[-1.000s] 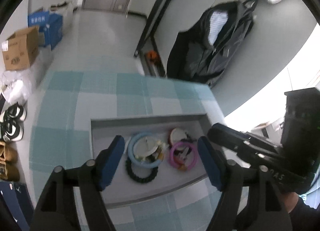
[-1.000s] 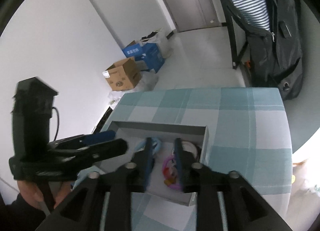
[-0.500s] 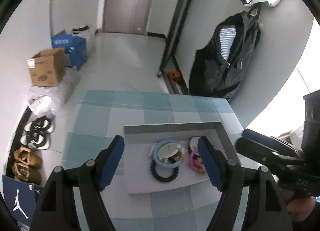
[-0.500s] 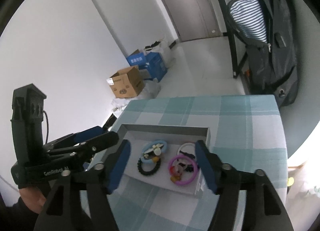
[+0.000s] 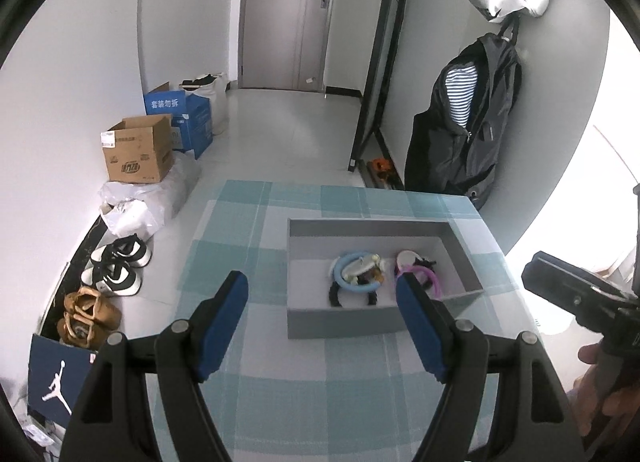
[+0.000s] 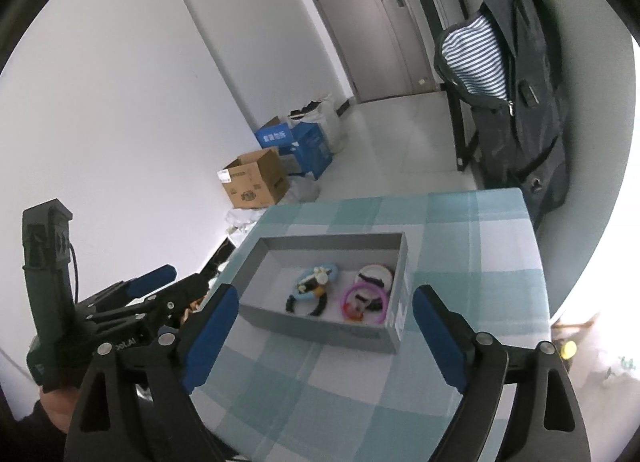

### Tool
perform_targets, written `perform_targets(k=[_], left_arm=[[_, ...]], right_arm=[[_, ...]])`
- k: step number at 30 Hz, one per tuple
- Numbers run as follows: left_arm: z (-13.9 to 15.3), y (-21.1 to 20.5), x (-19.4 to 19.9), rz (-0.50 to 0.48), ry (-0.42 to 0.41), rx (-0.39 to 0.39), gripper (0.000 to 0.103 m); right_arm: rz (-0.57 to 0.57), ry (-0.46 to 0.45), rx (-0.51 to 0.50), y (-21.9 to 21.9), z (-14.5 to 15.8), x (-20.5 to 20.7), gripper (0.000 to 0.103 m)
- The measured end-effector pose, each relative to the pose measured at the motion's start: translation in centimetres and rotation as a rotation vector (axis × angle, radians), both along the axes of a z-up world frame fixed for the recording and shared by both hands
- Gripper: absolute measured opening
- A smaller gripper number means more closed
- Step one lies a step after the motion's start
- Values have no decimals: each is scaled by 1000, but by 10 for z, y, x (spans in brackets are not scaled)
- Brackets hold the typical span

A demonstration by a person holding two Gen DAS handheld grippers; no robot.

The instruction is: Organize jewelry

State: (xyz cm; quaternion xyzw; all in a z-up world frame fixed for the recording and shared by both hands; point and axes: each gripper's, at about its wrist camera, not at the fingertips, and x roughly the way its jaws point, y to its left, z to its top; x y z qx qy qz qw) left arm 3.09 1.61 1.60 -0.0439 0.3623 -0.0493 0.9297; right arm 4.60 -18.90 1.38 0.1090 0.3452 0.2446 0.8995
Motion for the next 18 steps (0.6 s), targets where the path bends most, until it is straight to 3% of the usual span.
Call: perform_targets(k=[4, 18], left_arm=[[2, -4, -11, 6, -27, 21, 73], [-5, -6, -26, 21, -21, 36, 73]], right_arm=[[-14, 1, 5, -4, -2, -15, 97], [-29, -42, -69, 0, -6, -40, 101]])
